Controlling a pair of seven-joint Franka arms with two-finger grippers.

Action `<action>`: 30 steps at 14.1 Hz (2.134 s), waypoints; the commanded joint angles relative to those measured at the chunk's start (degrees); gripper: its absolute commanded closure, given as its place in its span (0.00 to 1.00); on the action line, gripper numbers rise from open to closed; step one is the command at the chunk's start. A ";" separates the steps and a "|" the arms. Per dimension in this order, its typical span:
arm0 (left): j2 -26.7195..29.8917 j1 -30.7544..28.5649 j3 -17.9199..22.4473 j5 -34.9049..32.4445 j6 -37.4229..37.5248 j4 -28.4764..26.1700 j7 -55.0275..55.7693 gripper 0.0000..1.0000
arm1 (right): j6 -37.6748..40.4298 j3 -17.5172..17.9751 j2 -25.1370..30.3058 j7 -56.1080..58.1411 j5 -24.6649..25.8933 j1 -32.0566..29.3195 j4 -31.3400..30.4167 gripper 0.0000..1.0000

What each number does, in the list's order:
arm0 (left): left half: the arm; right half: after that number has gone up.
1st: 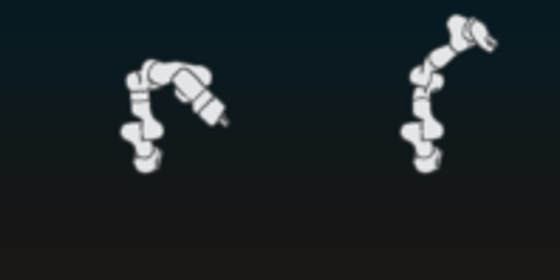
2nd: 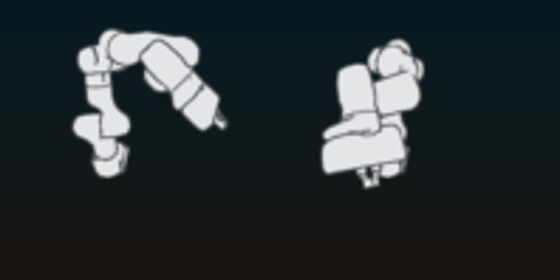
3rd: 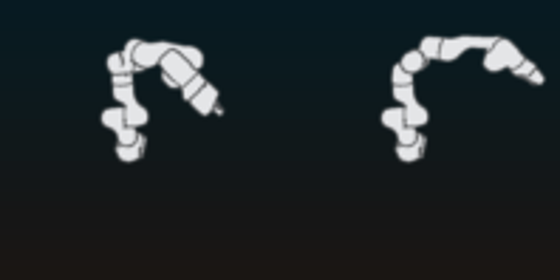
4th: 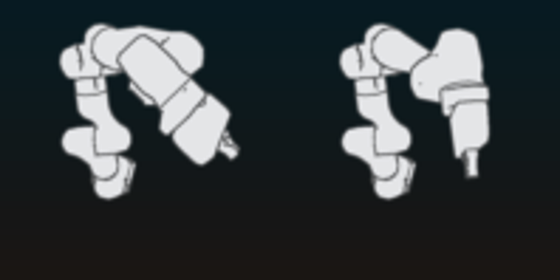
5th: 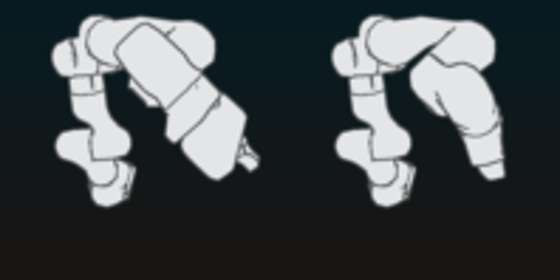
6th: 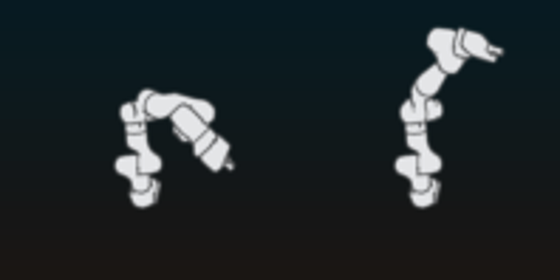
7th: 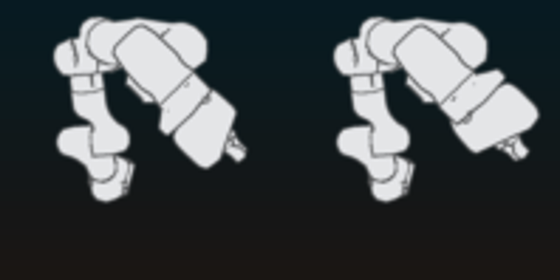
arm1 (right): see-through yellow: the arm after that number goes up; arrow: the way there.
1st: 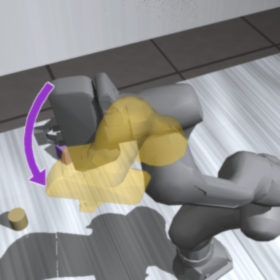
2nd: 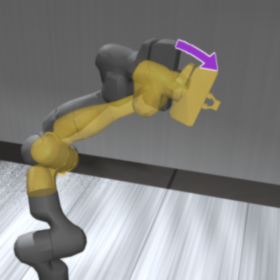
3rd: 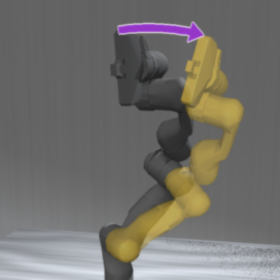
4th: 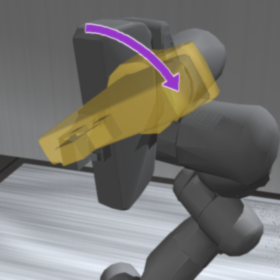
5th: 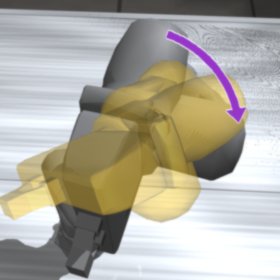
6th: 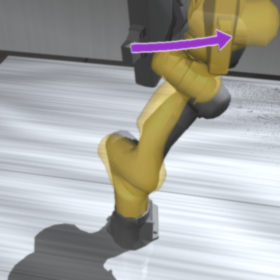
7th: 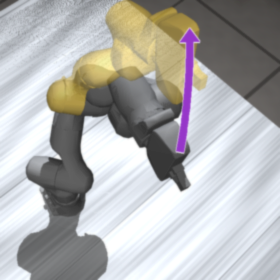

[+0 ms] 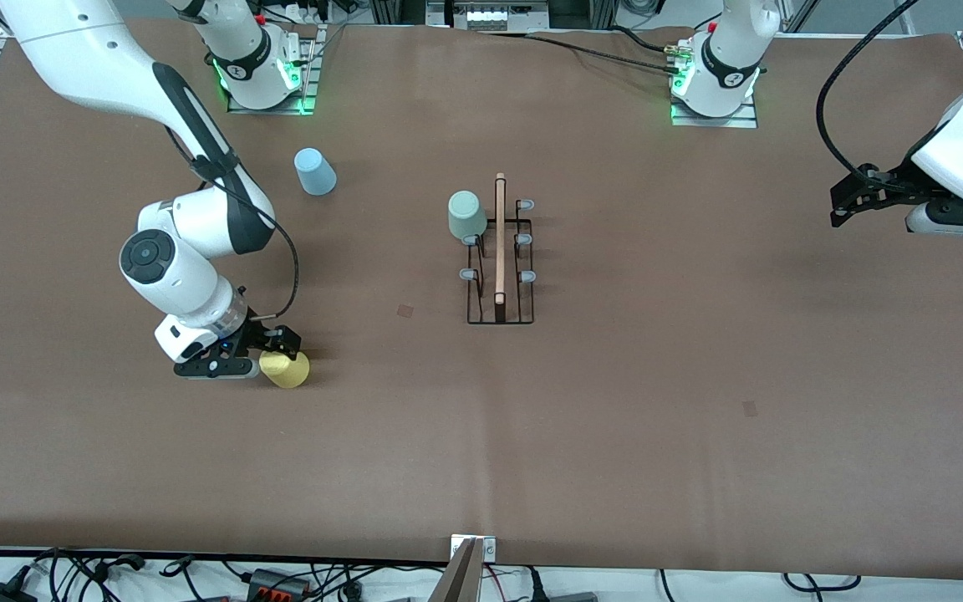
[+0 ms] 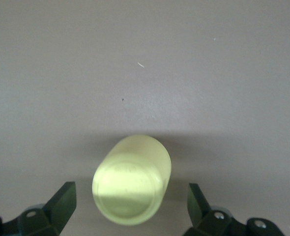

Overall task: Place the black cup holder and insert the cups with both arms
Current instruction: 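Grasp the yellow cup with the right gripper and lift it, then carry the yellow cup to the rack and lower it onto a peg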

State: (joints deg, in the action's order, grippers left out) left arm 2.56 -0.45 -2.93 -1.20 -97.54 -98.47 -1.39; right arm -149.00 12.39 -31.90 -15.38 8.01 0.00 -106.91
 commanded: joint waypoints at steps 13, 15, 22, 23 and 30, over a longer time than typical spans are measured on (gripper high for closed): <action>0.34 -0.87 -0.76 0.76 0.94 0.12 -0.54 0.00 | 1.92 0.44 0.33 4.57 1.39 0.08 1.18 0.87; 0.34 -0.87 -0.85 0.67 1.03 0.12 -0.72 0.00 | 7.91 0.70 7.78 1.43 1.57 2.36 -0.92 0.88; 0.25 -0.78 -0.94 0.67 1.03 0.21 -0.72 0.00 | 17.07 7.12 15.81 -32.65 0.78 15.08 2.13 0.88; 0.34 -0.78 -0.94 0.67 1.03 0.21 -0.63 0.00 | 18.29 7.04 15.29 -37.39 1.13 17.99 3.36 0.88; 0.16 -0.87 -0.85 0.67 0.95 0.12 -0.54 0.00 | 21.21 6.68 5.36 -47.29 5.95 26.80 15.41 0.88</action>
State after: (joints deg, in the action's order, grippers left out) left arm 2.56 -0.68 -3.36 -1.20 -97.15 -98.48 -1.39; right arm -128.92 19.76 -22.45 -61.02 10.92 25.11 -95.52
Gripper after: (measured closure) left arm 0.000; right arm 0.322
